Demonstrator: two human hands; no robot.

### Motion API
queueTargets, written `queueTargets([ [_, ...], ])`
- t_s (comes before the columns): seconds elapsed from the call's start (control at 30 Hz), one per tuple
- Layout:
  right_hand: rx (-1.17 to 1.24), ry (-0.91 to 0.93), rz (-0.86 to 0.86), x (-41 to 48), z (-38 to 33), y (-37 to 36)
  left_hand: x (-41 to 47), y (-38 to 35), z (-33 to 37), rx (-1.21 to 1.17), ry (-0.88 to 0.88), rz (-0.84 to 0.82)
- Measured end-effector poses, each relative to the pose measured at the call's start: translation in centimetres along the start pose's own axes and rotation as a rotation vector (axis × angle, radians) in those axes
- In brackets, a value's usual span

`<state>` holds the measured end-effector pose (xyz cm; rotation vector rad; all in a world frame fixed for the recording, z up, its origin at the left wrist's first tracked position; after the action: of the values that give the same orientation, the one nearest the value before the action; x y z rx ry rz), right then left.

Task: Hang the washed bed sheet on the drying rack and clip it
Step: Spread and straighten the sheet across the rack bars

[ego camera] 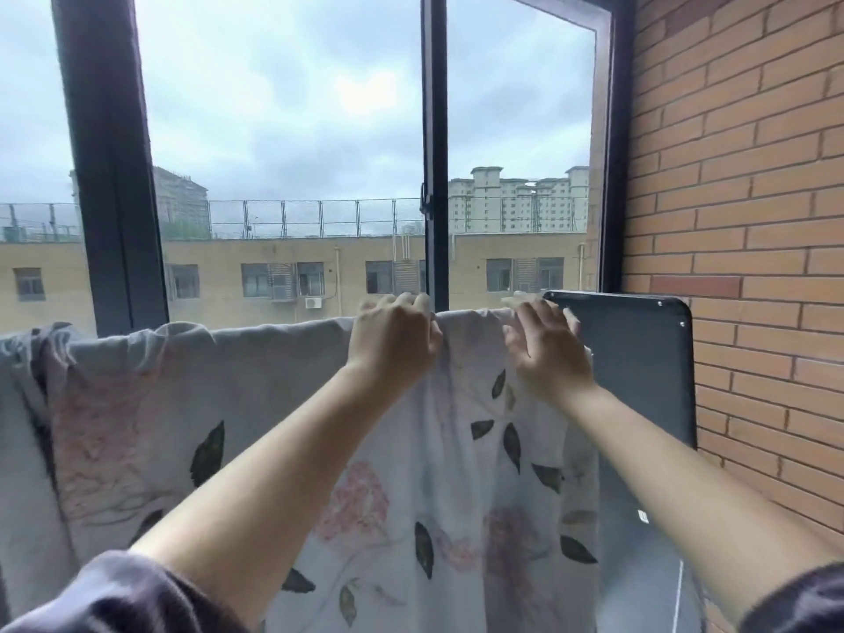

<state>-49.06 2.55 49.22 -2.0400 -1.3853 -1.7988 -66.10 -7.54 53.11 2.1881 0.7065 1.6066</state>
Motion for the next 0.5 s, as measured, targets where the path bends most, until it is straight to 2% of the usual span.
queueTargets([
  [0.07,0.057,-0.189,0.006,0.2,3.8,0.5,1.6,-0.9,2.1,-0.001,-0.007,-0.019],
  [0.1,0.080,-0.327,-0.047,0.3,5.2,0.4,1.9,-0.9,1.9,0.005,0.003,-0.030],
  [0.17,0.085,-0.616,-0.294,0.0,10.6,-0.8,2.8,-1.9,2.8,0.049,0.053,-0.090],
  [0.2,0.067,-0.684,-0.426,-0.4,12.0,-1.6,3.1,-2.3,2.7,0.083,0.095,-0.131],
  [0.23,0.079,-0.689,-0.524,-0.6,13.1,-2.2,3.4,-2.8,2.8,0.117,0.145,-0.188],
  [0.3,0.178,-0.641,-0.593,-0.3,14.5,-3.1,4.6,-3.7,3.8,0.162,0.226,-0.263],
  [0.37,0.334,-0.683,-0.706,-0.4,14.6,-3.4,6.0,-4.6,5.2,0.145,0.240,-0.277],
  [0.5,0.421,-0.825,-1.168,-2.3,16.1,-4.1,7.4,-5.9,8.2,0.128,0.255,-0.238],
])
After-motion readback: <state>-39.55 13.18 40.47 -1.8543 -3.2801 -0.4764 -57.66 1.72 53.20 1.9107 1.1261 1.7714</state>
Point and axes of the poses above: each hand's wrist, its own x-axis towards the middle knuckle, its own y-axis out of the back of the hand, z = x × y, the point moved 5 cm from there along x, towards the middle knuckle, and after that the axes turned 9 degrees about -y, right-handed, at the moved point
